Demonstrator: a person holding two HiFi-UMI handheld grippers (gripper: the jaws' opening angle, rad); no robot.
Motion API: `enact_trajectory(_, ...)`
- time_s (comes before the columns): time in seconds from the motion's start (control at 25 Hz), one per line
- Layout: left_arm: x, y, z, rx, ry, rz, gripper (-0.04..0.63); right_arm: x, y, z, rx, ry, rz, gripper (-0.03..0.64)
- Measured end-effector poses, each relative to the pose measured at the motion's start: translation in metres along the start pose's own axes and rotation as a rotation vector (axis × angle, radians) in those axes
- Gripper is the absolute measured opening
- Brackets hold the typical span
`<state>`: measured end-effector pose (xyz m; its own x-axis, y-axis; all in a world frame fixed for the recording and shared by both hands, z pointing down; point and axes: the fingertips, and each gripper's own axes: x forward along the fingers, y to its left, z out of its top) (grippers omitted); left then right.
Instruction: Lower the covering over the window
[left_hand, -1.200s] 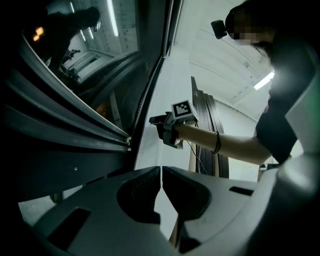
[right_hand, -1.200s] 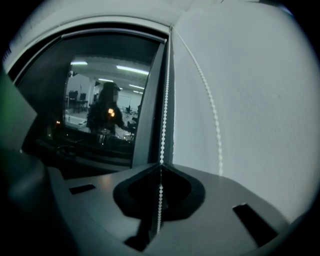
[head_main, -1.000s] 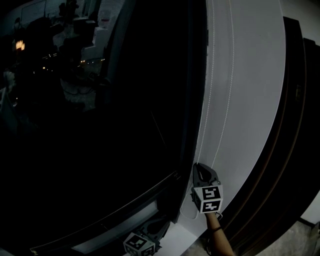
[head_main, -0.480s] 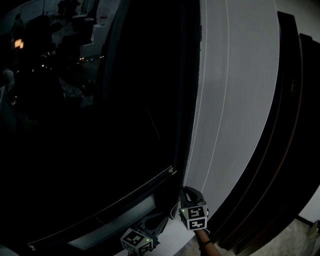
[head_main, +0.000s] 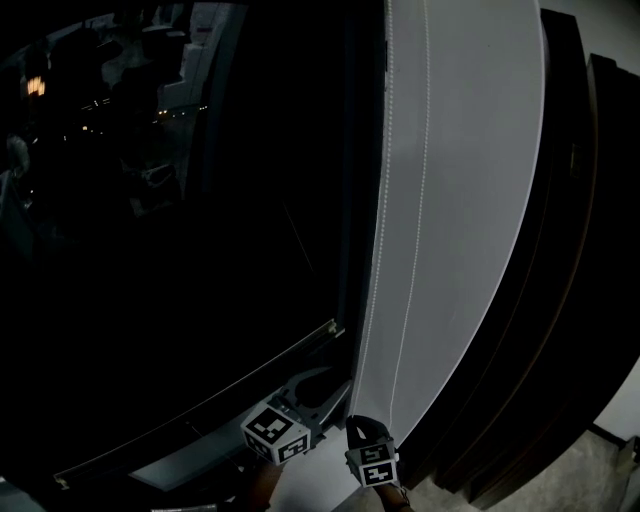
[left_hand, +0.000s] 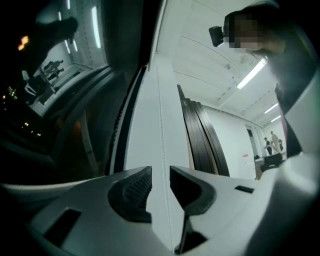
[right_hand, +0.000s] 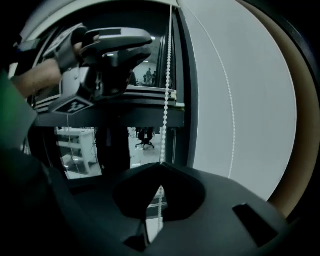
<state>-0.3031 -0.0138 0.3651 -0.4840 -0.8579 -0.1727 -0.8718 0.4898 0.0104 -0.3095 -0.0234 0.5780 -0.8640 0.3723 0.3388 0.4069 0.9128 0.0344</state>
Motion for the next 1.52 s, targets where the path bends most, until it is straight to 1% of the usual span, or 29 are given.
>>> enact_trajectory(0.08,0.017,-0.006,0.008,0.040,-0.006,-0.050,0.104,-0.005,0.001,-0.002,0.007,-0.001,0.006,0.011)
enact_trajectory(0.16,0.029,-0.013,0.018,0.060,-0.017,-0.081,0.106,-0.008,0.000,-0.003,0.010,-0.001,0.008,0.011)
enact_trajectory(0.32,0.041,-0.022,0.037,0.051,-0.042,-0.084,0.104,-0.014,-0.003,-0.005,0.021,-0.006,0.012,0.011)
enact_trajectory(0.44,0.048,-0.023,0.031,0.048,-0.040,-0.087,0.104,-0.017,-0.003,-0.003,0.036,-0.026,0.020,0.011)
enact_trajectory(0.48,0.049,-0.024,0.029,0.054,-0.035,-0.088,0.096,-0.018,-0.003,-0.003,0.037,-0.028,0.023,0.011)
enact_trajectory(0.56,0.051,-0.024,0.025,0.056,-0.035,-0.091,0.015,-0.019,-0.001,-0.004,0.033,-0.023,0.032,0.011)
enact_trajectory(0.64,0.050,-0.023,0.026,0.025,-0.052,-0.083,0.006,-0.021,-0.001,-0.005,0.041,-0.026,0.036,0.011)
enact_trajectory(0.72,0.048,-0.020,0.027,-0.014,-0.087,-0.076,0.005,-0.023,-0.001,-0.006,0.059,-0.038,0.043,0.011)
enact_trajectory(0.8,0.044,-0.018,0.031,-0.026,-0.115,-0.069,0.003,-0.027,-0.001,-0.005,0.078,-0.056,0.054,0.011)
enact_trajectory(0.92,0.037,-0.013,0.036,0.040,-0.125,-0.014,0.003,-0.038,0.002,0.001,0.084,-0.072,0.072,0.011)
enact_trajectory(1.0,0.033,-0.008,0.034,0.066,-0.131,0.020,0.003,-0.046,0.001,0.011,0.067,-0.087,0.082,0.012)
enact_trajectory(1.04,0.032,-0.004,0.029,0.074,-0.122,0.029,0.003,-0.049,-0.001,0.015,0.059,-0.097,0.088,0.012)
enact_trajectory(1.08,0.031,-0.001,0.018,0.090,-0.091,0.034,0.003,-0.053,-0.004,0.023,0.052,-0.113,0.090,0.012)
enact_trajectory(1.16,0.031,0.003,-0.017,0.134,0.022,0.045,0.003,-0.061,-0.010,0.049,0.047,-0.163,0.092,0.012)
enact_trajectory(1.2,0.029,0.005,-0.037,0.131,0.067,0.049,0.003,-0.066,-0.013,0.065,0.042,-0.193,0.094,0.012)
enact_trajectory(1.24,0.025,0.005,-0.054,0.100,0.091,0.053,0.003,-0.072,-0.016,0.081,0.030,-0.223,0.099,0.012)
enact_trajectory(1.32,0.015,0.005,-0.083,0.019,0.112,0.069,0.003,-0.083,-0.020,0.117,-0.006,-0.282,0.118,0.013)
enact_trajectory(1.4,0.006,0.002,-0.109,0.002,0.165,0.082,0.003,-0.093,-0.021,0.155,-0.030,-0.348,0.163,0.024)
enact_trajectory(1.44,0.002,-0.001,-0.122,-0.002,0.196,0.083,0.003,-0.098,-0.020,0.175,-0.034,-0.383,0.192,0.045)
enact_trajectory(1.48,-0.002,-0.004,-0.136,-0.014,0.226,0.081,0.003,-0.102,-0.019,0.193,-0.039,-0.413,0.217,0.082)
enact_trajectory(1.52,-0.006,-0.007,-0.151,-0.028,0.257,0.077,0.003,-0.105,-0.019,0.211,-0.050,-0.438,0.232,0.093)
